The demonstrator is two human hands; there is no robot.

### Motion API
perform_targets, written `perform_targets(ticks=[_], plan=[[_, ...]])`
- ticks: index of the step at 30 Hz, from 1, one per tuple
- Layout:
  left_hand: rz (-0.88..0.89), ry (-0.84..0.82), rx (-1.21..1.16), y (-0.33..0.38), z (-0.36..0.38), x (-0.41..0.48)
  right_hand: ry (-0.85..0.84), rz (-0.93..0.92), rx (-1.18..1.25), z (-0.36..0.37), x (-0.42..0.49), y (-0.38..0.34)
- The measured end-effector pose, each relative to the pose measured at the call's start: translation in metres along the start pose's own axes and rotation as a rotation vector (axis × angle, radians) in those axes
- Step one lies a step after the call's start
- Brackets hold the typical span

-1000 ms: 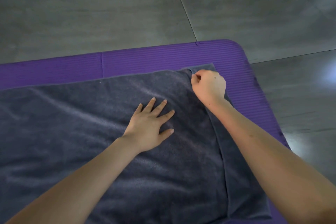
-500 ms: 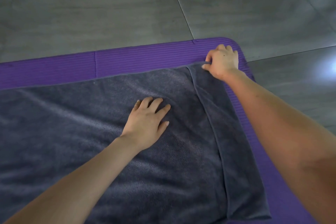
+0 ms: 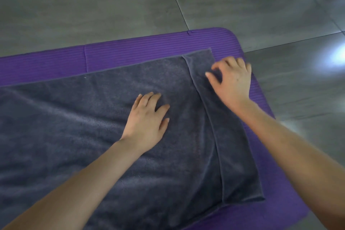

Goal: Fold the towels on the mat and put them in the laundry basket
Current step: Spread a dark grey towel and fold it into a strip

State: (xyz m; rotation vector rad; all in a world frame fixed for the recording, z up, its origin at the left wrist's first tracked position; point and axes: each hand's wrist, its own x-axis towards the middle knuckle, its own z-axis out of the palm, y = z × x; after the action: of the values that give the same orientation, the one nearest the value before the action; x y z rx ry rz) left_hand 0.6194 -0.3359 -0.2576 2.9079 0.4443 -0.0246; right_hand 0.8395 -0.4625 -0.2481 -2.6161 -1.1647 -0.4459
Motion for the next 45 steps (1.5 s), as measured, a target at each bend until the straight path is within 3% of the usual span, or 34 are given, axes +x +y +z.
perform_targets(ticks=[3,9,13,21,26,31,33,36,38,42,45], plan=[[0.092,0.014,-0.019,0.021,0.000,-0.005,-0.072,0.031,0.038,-0.026,-0.073,-0.013],[0.293,-0.248,-0.040,0.073,0.001,-0.041,-0.288,0.028,-0.028,-0.038,-0.148,-0.025],[0.330,-0.434,0.069,0.086,0.012,-0.068,-0.264,0.006,-0.079,-0.039,-0.146,-0.032],[0.323,-0.487,0.137,0.093,0.006,-0.073,-0.204,-0.056,-0.048,-0.053,-0.163,-0.036],[0.305,-0.360,0.145,0.098,-0.006,-0.084,-0.162,0.227,-0.062,-0.089,-0.205,0.003],[0.447,-0.363,0.103,0.122,-0.001,-0.085,-0.558,0.546,0.058,-0.100,-0.242,0.022],[0.498,-0.428,0.100,0.132,0.005,-0.089,-0.600,0.578,0.206,-0.103,-0.246,0.022],[0.560,-0.518,0.149,0.142,0.013,-0.098,-0.564,0.533,0.248,-0.108,-0.247,0.030],[0.564,-0.546,0.181,0.145,0.015,-0.102,-0.583,0.453,0.119,-0.109,-0.246,0.029],[0.583,-0.556,0.207,0.146,0.012,-0.099,-0.414,0.170,-0.143,-0.102,-0.240,0.009],[0.586,-0.600,0.168,0.142,0.002,-0.097,-0.472,0.040,-0.198,-0.097,-0.232,-0.004]])
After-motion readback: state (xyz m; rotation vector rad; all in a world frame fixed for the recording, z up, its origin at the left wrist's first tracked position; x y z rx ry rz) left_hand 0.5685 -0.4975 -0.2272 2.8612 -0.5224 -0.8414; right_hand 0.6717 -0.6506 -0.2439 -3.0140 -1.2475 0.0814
